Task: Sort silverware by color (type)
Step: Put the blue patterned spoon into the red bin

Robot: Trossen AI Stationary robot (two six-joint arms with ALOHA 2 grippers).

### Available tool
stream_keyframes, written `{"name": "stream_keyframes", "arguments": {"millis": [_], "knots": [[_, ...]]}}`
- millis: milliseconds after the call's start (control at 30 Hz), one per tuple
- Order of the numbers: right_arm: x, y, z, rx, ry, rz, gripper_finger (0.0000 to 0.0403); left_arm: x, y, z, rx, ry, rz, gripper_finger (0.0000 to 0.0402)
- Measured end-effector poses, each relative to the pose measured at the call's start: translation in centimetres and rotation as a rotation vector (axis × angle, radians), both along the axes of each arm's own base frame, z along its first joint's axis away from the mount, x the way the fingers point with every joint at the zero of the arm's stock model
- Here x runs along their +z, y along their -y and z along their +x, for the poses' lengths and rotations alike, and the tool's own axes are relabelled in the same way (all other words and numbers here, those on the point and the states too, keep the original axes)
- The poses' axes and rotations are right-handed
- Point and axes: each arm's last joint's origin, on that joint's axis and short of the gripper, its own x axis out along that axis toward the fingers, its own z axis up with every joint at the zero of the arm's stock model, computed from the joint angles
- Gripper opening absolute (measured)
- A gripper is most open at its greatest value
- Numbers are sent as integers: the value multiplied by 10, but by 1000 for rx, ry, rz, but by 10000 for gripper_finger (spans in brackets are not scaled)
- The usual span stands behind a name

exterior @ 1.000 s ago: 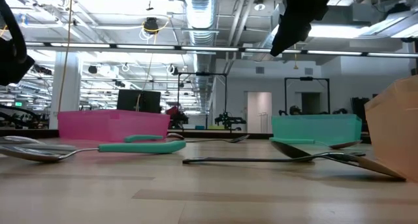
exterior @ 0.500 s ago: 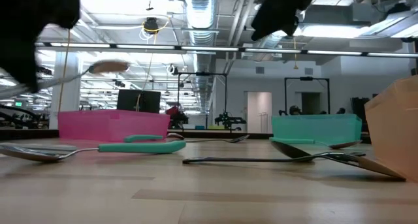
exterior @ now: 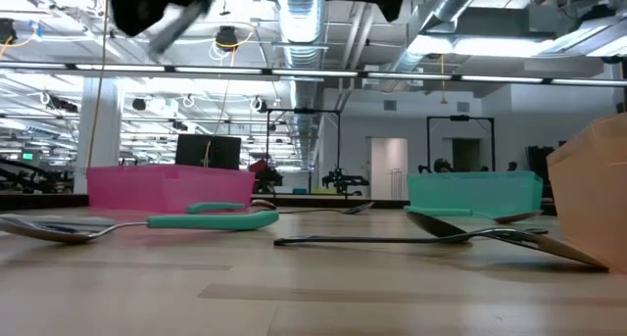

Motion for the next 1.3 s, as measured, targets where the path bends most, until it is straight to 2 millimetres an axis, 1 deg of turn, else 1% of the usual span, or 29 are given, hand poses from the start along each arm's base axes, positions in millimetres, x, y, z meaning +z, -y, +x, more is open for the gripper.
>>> {"name": "stream_keyframes", "arguments": {"millis": [100,200,333,433,533,633,733,867,1100,1167,1300], "knots": [[2,2,1,9,23,9,179,19,-5,6,-129,130,-7,7],[4,3,2,9,44,12,179,34,-11,10,-252,240,11,7],[11,2,4,42,113,29,179,41,-20,15,-352,318,8,7],[17,0,5,90,175,49,179,36,-25,20,-421,397,-42,7],[19,-1,5,100,200,54,179,27,-31,22,-466,493,-109,7],[19,-1,5,99,199,55,179,18,-38,22,-506,590,-190,7],[21,0,6,93,216,79,179,9,-45,19,-522,669,-230,9],[27,3,7,140,279,135,179,-5,-53,17,-481,659,-267,10],[35,14,8,106,358,268,179,-5,-56,18,-507,664,-226,7],[30,18,14,88,349,332,179,-5,-58,18,-499,664,-214,8],[13,18,31,160,332,425,179,-5,-62,18,-502,664,-185,9]]}}
